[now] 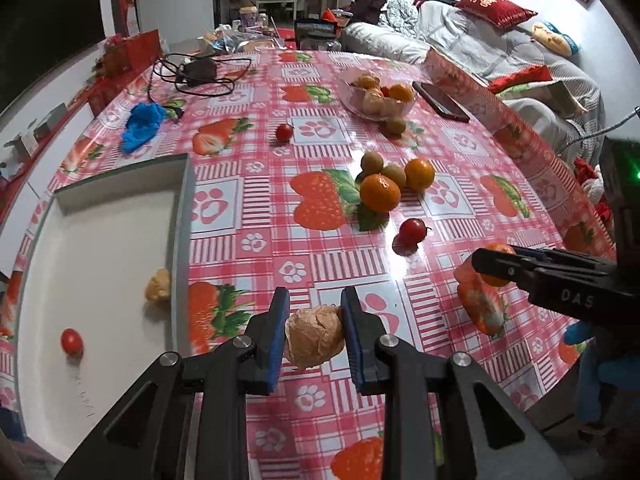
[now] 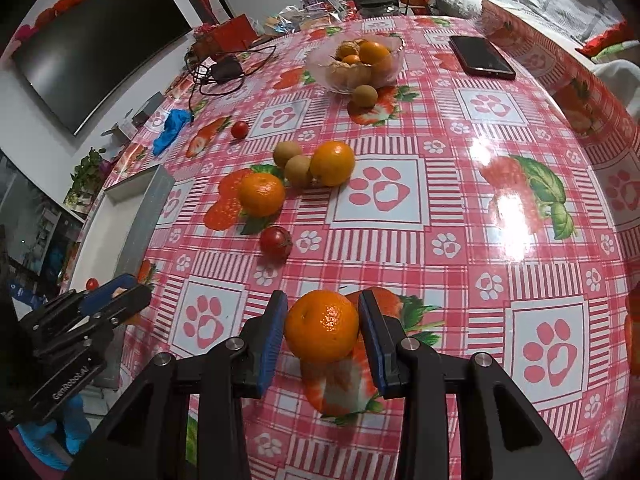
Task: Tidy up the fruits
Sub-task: 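Grasp the pinkish round fruit with the left tool while the right tool grasps a tangerine, then carry both fruits into the white tray and open both tools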
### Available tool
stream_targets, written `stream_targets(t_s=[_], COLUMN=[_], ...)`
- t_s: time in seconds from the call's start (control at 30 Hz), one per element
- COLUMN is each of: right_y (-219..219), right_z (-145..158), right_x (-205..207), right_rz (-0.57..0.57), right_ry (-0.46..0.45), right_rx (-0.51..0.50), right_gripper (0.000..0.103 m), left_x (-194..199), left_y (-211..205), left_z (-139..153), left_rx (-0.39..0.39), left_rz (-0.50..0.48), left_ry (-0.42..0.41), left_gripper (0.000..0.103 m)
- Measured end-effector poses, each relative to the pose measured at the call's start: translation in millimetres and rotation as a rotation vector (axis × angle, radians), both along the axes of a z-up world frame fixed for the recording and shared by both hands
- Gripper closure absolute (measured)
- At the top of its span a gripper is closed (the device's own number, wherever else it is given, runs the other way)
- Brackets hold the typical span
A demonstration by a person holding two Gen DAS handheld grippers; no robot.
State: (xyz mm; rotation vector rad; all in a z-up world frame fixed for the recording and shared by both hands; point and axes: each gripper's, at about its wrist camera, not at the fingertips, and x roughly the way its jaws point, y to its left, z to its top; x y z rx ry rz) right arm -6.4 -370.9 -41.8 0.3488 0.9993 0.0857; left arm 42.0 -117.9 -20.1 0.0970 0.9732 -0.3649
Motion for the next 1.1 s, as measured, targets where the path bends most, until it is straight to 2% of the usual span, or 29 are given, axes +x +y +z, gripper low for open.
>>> stream_targets(t_s=[0.57, 0.73, 0.97, 1.1], right_y=[55, 77, 118, 147], right_z=[23, 32, 43, 46], right_x=[10, 21, 41, 55], right_rz=[0.085, 0.129, 0.206, 0.262], right_ry=[-0.019, -0.023, -0.03, -0.03], right_rx=[-0.06, -0.065, -0.063, -0.066], right_gripper=[0.065, 0.065, 0.065, 0.065], left_x=[-3, 4, 14, 19], left_y=[65, 95, 134, 153], left_z=[18, 30, 39, 35], left_rx=[-0.059, -0.071, -0.061, -0.033], left_rz=[0.112, 0.155, 0.21, 0.243], left_ry=[-0.032, -0.054, -0.073, -0.078], left_gripper=[0.074, 0.074, 0.074, 0.074])
